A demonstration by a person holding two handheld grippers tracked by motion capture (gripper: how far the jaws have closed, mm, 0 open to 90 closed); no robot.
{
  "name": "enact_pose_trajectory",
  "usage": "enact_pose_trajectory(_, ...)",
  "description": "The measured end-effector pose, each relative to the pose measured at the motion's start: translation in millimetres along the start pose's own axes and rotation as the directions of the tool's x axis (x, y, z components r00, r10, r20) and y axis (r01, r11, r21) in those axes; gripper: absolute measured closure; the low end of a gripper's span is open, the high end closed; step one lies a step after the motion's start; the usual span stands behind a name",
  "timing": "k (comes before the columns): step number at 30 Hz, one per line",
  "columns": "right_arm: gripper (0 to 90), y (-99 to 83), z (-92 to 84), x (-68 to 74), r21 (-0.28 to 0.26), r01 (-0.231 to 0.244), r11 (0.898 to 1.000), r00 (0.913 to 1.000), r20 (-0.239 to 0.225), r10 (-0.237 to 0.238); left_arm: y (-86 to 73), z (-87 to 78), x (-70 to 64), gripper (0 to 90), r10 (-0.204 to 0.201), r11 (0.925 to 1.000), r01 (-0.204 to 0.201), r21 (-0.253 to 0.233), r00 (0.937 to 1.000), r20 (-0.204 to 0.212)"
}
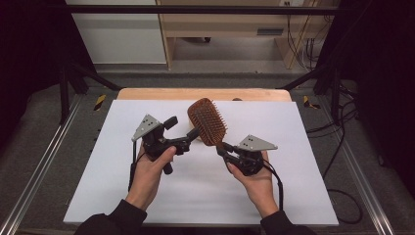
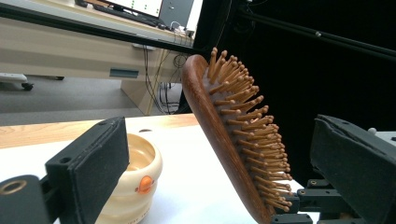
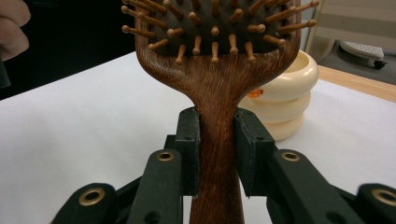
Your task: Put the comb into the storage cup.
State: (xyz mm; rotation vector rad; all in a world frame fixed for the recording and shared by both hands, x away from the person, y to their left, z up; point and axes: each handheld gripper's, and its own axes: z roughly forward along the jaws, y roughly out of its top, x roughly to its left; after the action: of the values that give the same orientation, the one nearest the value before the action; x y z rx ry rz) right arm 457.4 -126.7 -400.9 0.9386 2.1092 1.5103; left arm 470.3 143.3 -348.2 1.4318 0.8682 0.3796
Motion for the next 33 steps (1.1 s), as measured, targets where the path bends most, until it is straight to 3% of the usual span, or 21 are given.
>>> enact_pose_trajectory(17,72.9,0.9,5.9,15.4,-0.014,0.025,1.0,0.9992,-0.032,-0.025,3.3,-6.5,-5.0,4.0,0.012,0.9999,-0.012,-0.004,0.9997,0.02)
enact_pose_trajectory(30,72.9,1.0,9.1,23.8,-0.015,0.039,0.999,0.9977,-0.054,-0.04,5.6,-8.6,-2.6,4.0,-0.003,1.0,0.003,-0.008,0.9998,0.017)
enact_pose_trajectory(33,72.9,0.8,9.8,25.3,-0.016,0.042,0.999,0.9975,-0.057,-0.042,5.8,-8.0,-4.2,4.2,0.01,0.9999,-0.01,0.0,0.9996,0.027)
